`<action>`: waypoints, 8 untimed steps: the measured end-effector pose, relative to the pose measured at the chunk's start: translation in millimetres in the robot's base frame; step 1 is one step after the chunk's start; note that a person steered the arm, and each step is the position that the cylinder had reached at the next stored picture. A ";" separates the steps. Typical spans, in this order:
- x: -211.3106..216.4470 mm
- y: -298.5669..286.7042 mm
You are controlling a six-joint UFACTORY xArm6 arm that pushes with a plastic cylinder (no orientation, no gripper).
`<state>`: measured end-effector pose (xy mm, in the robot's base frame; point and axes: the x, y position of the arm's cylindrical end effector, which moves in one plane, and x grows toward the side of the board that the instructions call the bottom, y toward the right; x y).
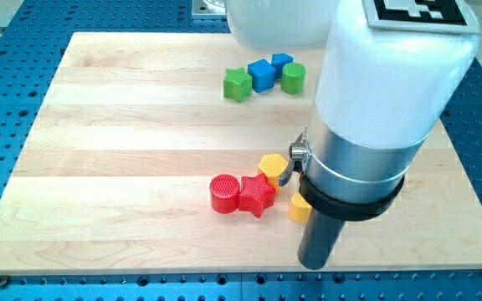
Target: Keep hexagon at the center
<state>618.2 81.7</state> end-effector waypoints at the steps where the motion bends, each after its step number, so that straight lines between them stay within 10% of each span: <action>1: 0.5 0.0; 8: -87.5 -37.0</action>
<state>530.7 44.8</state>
